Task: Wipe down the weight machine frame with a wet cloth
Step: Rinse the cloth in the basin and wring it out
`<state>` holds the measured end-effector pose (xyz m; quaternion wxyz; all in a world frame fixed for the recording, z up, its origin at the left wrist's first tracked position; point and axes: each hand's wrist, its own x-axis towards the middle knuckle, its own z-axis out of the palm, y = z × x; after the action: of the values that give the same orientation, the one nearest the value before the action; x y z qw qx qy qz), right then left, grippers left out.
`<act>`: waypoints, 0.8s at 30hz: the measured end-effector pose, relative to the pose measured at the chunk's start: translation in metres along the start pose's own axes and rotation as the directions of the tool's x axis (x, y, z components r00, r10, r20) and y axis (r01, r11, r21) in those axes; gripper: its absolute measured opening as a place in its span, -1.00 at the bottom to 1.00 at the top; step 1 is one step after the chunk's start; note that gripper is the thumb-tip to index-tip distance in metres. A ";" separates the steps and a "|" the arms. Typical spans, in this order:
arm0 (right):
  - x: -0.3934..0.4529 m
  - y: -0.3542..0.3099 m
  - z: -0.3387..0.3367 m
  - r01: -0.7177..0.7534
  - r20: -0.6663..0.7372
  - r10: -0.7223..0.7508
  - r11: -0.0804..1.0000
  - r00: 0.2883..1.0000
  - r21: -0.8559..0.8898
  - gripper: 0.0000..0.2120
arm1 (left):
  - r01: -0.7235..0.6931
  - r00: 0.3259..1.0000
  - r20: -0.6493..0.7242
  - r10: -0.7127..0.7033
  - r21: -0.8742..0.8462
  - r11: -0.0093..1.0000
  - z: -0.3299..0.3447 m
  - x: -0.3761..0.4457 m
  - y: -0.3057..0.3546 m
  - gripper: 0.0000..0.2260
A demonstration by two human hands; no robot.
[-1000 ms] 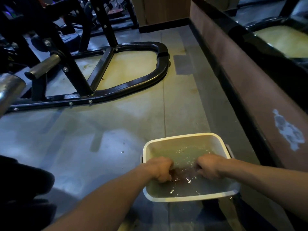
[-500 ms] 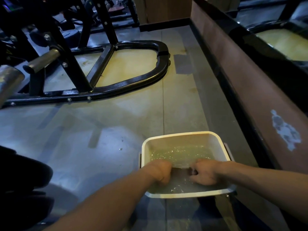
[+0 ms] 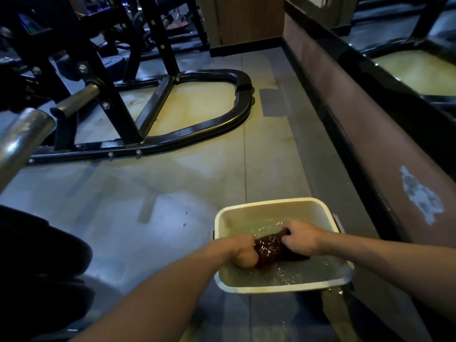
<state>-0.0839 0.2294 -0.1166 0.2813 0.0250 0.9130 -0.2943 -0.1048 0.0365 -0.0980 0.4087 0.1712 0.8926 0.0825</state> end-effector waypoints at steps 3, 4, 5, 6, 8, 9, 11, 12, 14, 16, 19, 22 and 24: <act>0.004 0.005 -0.006 -0.069 -0.110 0.097 0.970 0.989 0.233 -0.75 | -0.047 0.987 -0.160 -0.017 -0.386 0.921 -0.006 -0.001 -0.003 -0.80; 0.005 0.004 -0.007 -0.078 -0.130 0.118 0.957 0.984 0.280 -0.73 | -0.074 0.979 -0.200 -0.028 -0.484 0.872 -0.007 -0.001 -0.003 -0.82; 0.005 0.003 -0.007 -0.082 -0.135 0.131 0.943 0.982 0.322 -0.71 | -0.091 0.976 -0.215 -0.033 -0.542 0.836 -0.007 -0.003 -0.002 -0.76; 0.004 0.000 -0.007 -0.083 -0.116 0.133 0.928 0.984 0.362 -0.70 | -0.098 0.977 -0.212 -0.026 -0.555 0.826 -0.007 -0.004 -0.002 -0.61; -0.002 -0.004 -0.005 -0.073 -0.012 0.085 0.911 0.996 0.407 -0.63 | -0.094 0.979 -0.206 0.012 -0.392 0.915 -0.006 -0.005 -0.007 -0.39; -0.005 -0.005 -0.004 -0.067 0.050 0.051 0.924 0.997 0.376 -0.57 | -0.102 0.973 -0.227 0.037 -0.280 0.955 -0.006 -0.005 -0.009 -0.37; -0.006 -0.002 0.002 -0.045 0.164 0.009 0.974 0.986 0.221 -0.37 | -0.118 0.964 -0.254 0.072 -0.169 0.979 -0.003 -0.003 -0.013 -0.44; -0.005 -0.001 0.006 -0.030 0.191 0.003 0.990 0.982 0.137 -0.31 | -0.113 0.968 -0.239 0.076 -0.146 0.983 -0.002 -0.003 -0.013 -0.49; -0.007 0.000 0.013 -0.016 0.190 0.025 0.999 0.981 -0.048 -0.33 | -0.072 0.978 -0.198 0.063 -0.038 0.997 0.003 -0.003 -0.010 -0.56; -0.009 0.005 0.021 -0.038 0.122 0.082 0.946 0.989 -0.322 -0.27 | -0.014 0.985 -0.166 0.037 0.136 0.991 0.012 0.003 -0.010 -0.49; -0.014 0.004 0.027 0.055 0.033 -0.045 0.882 0.998 -0.468 -0.08 | 0.000 0.988 -0.147 0.051 0.330 0.944 0.022 0.014 -0.008 -0.28; -0.012 0.004 0.036 0.199 0.183 -0.119 0.834 0.976 -0.516 -0.06 | -0.006 0.999 -0.036 0.018 0.307 0.952 0.035 0.023 -0.007 -0.07; -0.009 0.011 0.040 0.163 0.194 -0.063 0.817 0.979 -0.553 -0.11 | -0.011 1.000 0.001 0.011 0.328 0.945 0.042 0.023 -0.007 -0.05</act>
<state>-0.0546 0.2171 -0.1442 0.3336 -0.1386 0.9321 -0.0278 -0.0883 0.0392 -0.1432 0.3736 0.2418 0.8932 -0.0647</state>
